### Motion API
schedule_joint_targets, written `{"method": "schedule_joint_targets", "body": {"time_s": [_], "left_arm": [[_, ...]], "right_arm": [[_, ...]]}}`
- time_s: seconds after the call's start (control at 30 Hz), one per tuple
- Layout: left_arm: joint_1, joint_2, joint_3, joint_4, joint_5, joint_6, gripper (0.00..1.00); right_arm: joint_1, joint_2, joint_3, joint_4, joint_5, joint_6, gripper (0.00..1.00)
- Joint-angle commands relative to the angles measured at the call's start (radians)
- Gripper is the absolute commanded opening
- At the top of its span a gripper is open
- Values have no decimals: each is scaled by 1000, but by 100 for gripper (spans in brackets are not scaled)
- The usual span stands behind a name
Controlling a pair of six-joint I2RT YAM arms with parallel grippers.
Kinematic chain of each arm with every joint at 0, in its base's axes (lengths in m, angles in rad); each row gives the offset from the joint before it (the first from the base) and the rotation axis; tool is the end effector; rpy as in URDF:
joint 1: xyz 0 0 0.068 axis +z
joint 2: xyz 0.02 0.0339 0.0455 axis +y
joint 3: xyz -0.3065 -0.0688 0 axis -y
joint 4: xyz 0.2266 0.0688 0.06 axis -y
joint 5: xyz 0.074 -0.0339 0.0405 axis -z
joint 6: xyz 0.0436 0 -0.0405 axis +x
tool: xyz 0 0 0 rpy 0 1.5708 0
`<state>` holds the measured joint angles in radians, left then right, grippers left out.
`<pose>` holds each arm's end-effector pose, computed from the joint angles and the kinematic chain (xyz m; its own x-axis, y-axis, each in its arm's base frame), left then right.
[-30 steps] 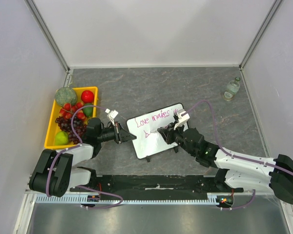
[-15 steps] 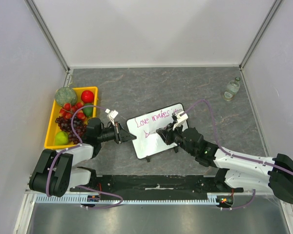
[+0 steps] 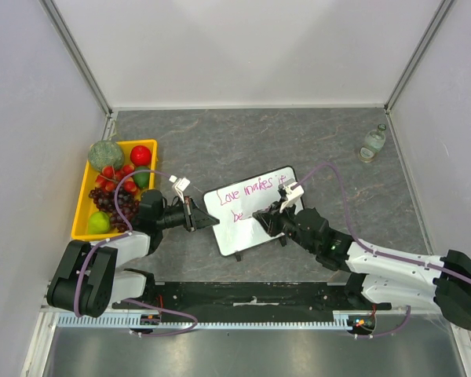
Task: Write a sentence on the whiteboard
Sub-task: Write on the whiteboard with the whiteboard.
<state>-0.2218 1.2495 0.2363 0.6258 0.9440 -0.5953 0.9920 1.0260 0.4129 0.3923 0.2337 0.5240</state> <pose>0.1739 -0.0754 0.2062 -0.7877 -0.1595 -0.5950 0.5059 0.3838 -0.7725 0.1149 0.1574 0.2688 -0.4494 0.2022 -0.8702 -0.5381 0.7163 0.4443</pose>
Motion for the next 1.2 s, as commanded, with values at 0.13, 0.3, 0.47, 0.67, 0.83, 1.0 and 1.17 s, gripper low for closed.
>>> {"method": "schedule_joint_targets", "body": {"time_s": [0.13, 0.3, 0.47, 0.67, 0.83, 1.0, 1.17], "left_arm": [[-2, 1, 17, 22, -7, 28, 2], [-2, 2, 17, 22, -7, 26, 2], [-4, 4, 17, 22, -5, 26, 2], [-2, 4, 18, 22, -7, 26, 2], [-1, 1, 18, 20, -7, 28, 2], [-2, 1, 18, 20, -5, 28, 2], [-1, -1, 18, 18, -7, 28, 2]], "right_arm": [[-9, -20, 7, -86, 98, -32, 0], [-18, -38, 41, -95, 99, -45, 0], [-18, -79, 87, -115, 69, -56, 0], [-19, -107, 128, -127, 73, -73, 0], [-27, -55, 150, -115, 72, -81, 0], [-32, -12, 145, -98, 50, -73, 0], [-32, -20, 122, -93, 39, -55, 0]]}}
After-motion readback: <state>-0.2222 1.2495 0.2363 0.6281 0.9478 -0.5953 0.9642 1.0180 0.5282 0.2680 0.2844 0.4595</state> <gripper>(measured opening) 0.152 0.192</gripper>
